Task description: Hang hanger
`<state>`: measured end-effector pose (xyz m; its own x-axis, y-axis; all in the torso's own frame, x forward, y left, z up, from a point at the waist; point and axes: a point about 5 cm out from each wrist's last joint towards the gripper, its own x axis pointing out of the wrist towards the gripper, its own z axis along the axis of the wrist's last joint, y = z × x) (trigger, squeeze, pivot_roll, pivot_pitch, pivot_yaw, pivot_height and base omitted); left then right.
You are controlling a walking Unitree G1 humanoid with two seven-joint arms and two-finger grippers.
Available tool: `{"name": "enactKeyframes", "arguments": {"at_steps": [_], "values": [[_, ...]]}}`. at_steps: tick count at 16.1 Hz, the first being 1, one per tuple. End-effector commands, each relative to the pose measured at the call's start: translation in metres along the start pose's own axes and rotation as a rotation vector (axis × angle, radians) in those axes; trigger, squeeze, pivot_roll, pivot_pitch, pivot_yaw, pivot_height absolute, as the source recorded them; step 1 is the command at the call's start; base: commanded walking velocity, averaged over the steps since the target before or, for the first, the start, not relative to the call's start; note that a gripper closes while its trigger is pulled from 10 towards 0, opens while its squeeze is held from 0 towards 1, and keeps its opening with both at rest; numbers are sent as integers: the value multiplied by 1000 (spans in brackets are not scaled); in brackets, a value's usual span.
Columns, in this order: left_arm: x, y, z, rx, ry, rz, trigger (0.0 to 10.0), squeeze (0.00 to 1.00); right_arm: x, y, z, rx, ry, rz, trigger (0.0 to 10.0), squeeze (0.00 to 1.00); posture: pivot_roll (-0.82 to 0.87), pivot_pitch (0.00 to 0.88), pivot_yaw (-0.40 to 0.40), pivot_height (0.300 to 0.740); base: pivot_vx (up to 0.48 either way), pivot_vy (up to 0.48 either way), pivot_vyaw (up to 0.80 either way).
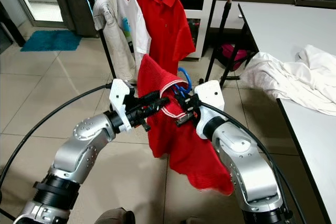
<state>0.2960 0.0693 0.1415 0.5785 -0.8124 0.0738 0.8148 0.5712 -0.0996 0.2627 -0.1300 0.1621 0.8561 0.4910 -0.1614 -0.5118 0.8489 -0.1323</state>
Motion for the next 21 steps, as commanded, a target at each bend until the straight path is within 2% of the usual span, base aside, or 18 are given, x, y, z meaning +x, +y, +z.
{"name": "enactKeyframes", "arguments": {"at_steps": [1,8,16,18,21], "values": [[1,1,3,-3,-21,-5,0,0,-3,2,12,-34,-65,10,0,0,53,30,19,740,0,0,0],[0,1,1,-8,-20,0,0,0,-2,3,10,-43,-55,16,0,0,52,32,18,740,0,0,0],[-3,16,8,40,-36,93,0,0,-4,1,6,-44,-32,-2,0,0,53,30,24,740,0,0,0],[-6,21,13,55,-50,123,0,0,-5,-1,3,-44,-15,-16,0,0,52,31,25,740,0,0,0],[-20,47,36,109,-116,244,0,0,-12,-6,-11,-61,46,-15,0,0,56,33,23,740,0,0,0]]}}
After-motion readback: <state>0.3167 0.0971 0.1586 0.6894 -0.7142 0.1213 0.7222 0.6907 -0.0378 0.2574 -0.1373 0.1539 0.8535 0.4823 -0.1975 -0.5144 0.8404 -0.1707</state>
